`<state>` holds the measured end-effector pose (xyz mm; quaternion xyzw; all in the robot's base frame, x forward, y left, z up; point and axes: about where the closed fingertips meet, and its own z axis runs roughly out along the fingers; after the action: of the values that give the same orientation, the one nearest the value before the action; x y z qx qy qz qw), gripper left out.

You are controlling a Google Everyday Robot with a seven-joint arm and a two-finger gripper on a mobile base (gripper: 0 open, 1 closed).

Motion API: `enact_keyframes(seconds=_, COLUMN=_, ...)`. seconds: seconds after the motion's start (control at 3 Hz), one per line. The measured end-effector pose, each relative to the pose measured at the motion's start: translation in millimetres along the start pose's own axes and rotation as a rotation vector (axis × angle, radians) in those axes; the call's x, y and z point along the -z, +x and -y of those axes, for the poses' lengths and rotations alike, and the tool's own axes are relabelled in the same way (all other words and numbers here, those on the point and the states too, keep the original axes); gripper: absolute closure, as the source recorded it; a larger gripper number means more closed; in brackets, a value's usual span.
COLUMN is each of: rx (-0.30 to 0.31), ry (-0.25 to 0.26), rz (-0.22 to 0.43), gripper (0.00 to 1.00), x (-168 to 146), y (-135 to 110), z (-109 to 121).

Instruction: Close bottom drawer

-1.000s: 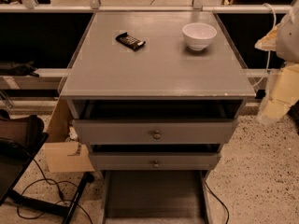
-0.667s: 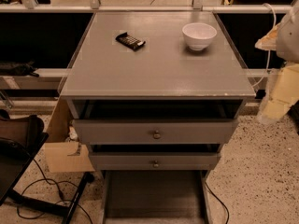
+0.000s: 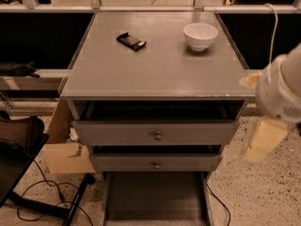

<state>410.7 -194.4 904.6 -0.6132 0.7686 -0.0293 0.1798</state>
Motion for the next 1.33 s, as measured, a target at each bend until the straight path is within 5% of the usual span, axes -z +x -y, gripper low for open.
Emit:
enact_keyframes(seconds=0.33, rx=0.012, ry=0.010, rz=0.018, gripper=0.00, x=-48, y=8, z=-39)
enact_keyframes(seconds=0.67, rx=-0.010, ry=-0.033, rz=-0.004, gripper=0.00, x=-133, y=32, z=-73)
enact_keyframes(seconds=1.33, rx=-0.117, ry=-0.192, rz=-0.105, gripper=0.00, x=-303, y=103, z=-138)
